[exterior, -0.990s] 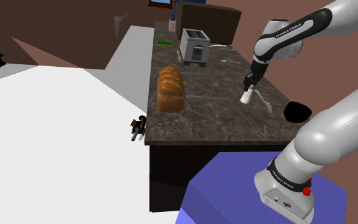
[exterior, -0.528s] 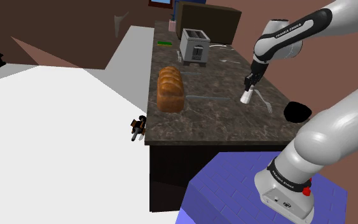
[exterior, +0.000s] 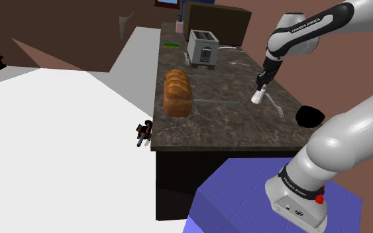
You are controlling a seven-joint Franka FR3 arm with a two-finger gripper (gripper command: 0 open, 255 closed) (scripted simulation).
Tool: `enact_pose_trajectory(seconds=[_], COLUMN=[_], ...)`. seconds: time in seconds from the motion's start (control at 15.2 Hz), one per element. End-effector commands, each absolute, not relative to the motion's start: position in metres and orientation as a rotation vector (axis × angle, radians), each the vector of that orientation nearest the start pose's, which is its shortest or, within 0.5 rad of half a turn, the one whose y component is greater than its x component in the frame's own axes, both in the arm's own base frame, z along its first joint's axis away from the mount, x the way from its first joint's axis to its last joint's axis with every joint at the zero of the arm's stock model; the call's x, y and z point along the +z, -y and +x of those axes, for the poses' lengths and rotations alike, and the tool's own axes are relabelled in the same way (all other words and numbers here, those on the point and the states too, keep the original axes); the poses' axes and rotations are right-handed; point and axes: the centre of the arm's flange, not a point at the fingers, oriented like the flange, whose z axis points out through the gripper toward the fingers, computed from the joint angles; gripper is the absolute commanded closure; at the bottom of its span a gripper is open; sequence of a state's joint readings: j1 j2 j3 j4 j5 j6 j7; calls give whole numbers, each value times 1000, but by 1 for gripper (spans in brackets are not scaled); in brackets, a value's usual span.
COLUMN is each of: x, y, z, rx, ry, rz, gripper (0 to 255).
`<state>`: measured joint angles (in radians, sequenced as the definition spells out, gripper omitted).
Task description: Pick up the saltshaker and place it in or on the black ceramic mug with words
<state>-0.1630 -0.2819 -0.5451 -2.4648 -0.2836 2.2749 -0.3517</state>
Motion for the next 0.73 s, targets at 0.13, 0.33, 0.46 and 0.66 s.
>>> enact_pose_trajectory(seconds=[0.13,0.33,0.46,0.66], x=[411,427,438,453], y=[300,300,300,300], z=[339,339,339,339], rx=[-29,-29,-29,-29], ry=[-268,-268,-268,-268], rz=[-3229,-3229,-3229,-3229], gripper=[255,255,255,255])
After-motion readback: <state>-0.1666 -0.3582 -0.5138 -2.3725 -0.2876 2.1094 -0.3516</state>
